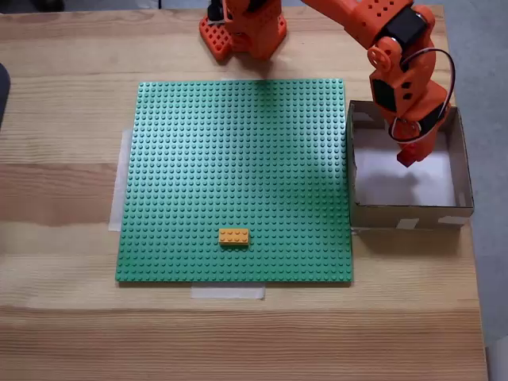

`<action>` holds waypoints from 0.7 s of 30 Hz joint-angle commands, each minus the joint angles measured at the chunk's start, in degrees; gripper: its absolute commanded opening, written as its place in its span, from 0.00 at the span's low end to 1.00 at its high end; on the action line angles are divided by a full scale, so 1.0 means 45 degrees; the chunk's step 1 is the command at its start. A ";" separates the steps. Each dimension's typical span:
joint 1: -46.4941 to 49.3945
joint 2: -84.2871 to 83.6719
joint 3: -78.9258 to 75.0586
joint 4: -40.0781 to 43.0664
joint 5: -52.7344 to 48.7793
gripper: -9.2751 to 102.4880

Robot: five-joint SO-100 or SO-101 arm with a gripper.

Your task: Pick the red lego block and put it in the box.

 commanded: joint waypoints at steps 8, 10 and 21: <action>0.0391 0.0078 -0.0664 -0.0117 -0.0234 0.15; 0.0391 0.0078 -0.0664 -0.0078 -0.0254 0.26; 0.0410 0.0078 -0.0879 0.0078 -0.0312 0.39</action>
